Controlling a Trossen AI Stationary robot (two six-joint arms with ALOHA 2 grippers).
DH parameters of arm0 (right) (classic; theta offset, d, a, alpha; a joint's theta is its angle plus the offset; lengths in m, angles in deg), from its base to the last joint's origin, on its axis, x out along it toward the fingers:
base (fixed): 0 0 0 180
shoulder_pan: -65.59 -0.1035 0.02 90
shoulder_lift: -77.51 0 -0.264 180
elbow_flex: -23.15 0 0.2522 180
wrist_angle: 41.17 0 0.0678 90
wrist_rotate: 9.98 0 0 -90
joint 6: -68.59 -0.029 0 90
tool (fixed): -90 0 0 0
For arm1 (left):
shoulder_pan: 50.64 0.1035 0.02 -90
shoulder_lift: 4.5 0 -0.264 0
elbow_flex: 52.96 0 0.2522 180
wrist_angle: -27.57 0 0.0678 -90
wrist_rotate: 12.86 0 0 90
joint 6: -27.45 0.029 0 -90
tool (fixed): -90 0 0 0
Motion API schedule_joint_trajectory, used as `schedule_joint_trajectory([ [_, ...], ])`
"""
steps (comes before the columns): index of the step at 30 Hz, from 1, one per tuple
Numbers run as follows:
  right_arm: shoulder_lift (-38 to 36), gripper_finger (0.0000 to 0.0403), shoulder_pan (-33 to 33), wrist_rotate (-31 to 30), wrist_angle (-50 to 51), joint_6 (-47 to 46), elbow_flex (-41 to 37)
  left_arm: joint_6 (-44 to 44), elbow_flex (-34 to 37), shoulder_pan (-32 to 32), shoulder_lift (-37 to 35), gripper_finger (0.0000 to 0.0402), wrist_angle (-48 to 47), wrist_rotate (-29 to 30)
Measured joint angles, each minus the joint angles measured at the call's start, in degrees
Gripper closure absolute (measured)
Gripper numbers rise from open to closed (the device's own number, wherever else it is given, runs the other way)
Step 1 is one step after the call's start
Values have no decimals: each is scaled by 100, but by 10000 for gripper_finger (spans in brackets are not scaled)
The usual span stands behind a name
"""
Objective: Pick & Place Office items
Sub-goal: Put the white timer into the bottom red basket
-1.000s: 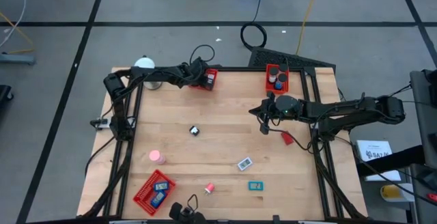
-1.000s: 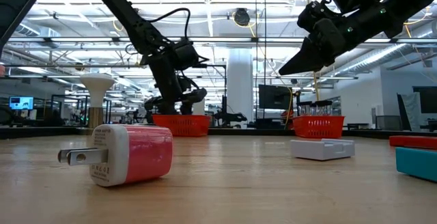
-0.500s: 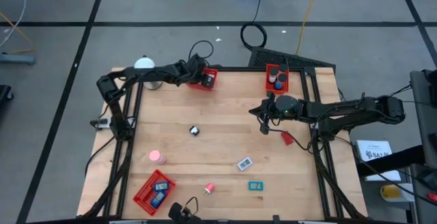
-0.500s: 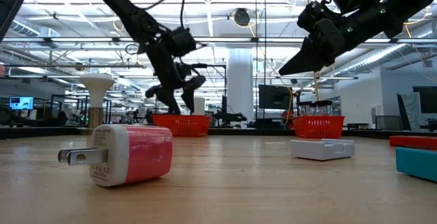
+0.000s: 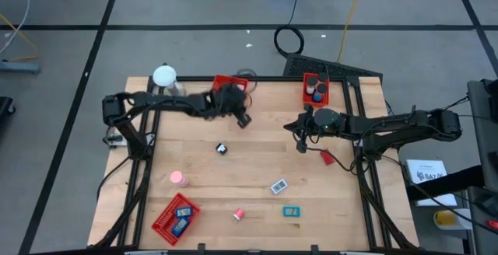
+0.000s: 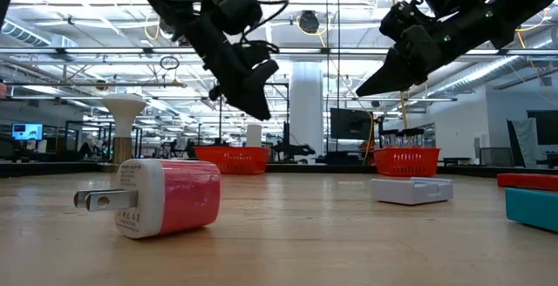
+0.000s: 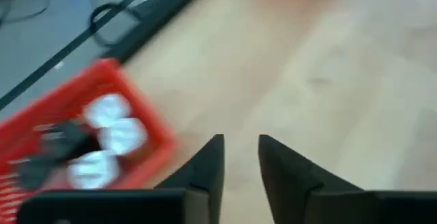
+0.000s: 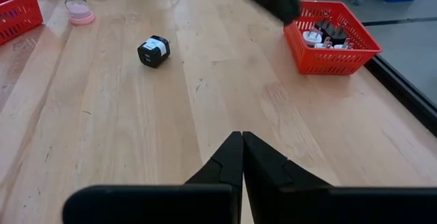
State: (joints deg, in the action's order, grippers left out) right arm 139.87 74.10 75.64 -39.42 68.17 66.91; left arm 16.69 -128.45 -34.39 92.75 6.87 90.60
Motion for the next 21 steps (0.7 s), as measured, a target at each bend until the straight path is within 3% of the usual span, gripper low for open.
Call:
schedule_joint_trajectory([
  [7,0,403,0,-4,-17,24,0,216,740,-833,-75,370,1134,5],
  [12,0,403,0,-4,-40,24,0,269,808,-1353,-68,395,1153,-14],
  [21,0,398,-8,13,-63,-334,0,658,1087,-2241,-35,388,2381,331],
])
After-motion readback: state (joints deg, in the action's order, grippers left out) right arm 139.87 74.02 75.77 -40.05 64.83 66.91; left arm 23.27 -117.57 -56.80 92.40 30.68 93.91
